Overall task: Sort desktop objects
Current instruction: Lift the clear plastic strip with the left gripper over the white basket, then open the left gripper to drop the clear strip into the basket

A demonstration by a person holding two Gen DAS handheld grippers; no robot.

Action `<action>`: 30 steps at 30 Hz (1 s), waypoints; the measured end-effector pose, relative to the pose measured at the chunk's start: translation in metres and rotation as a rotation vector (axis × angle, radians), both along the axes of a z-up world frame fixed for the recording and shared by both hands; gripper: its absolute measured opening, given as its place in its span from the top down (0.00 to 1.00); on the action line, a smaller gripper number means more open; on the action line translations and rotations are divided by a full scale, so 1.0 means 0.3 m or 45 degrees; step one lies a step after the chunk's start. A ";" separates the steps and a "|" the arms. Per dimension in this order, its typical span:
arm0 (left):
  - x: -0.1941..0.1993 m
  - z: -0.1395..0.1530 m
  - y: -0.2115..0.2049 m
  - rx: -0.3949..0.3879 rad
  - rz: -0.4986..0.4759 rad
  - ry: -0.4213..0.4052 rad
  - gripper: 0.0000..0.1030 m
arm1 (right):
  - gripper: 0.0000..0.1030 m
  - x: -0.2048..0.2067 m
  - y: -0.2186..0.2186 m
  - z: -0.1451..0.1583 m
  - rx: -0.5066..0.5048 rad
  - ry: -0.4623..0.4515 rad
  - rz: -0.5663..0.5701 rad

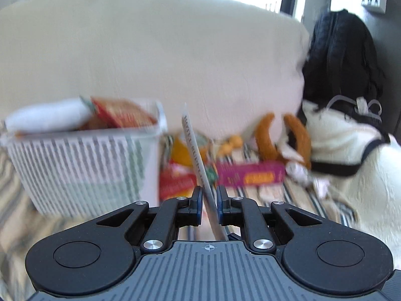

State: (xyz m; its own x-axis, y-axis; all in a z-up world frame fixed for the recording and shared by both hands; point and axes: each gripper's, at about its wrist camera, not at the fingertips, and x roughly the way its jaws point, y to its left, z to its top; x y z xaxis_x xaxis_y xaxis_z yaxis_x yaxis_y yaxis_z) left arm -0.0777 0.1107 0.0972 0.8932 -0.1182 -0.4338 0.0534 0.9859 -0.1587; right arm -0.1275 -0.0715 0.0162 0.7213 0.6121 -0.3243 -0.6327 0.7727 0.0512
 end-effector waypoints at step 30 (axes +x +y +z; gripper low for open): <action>0.486 0.127 0.376 0.036 0.192 0.077 0.52 | 0.89 0.563 0.252 0.139 0.129 0.144 0.019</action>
State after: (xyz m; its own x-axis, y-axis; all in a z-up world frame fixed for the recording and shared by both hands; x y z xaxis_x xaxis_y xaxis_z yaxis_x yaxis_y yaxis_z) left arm 0.0681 0.2235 0.1352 0.8720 0.0282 -0.4887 -0.1042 0.9862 -0.1290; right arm 0.0414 0.0041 0.0577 0.6743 0.6562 -0.3387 -0.6298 0.7505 0.2002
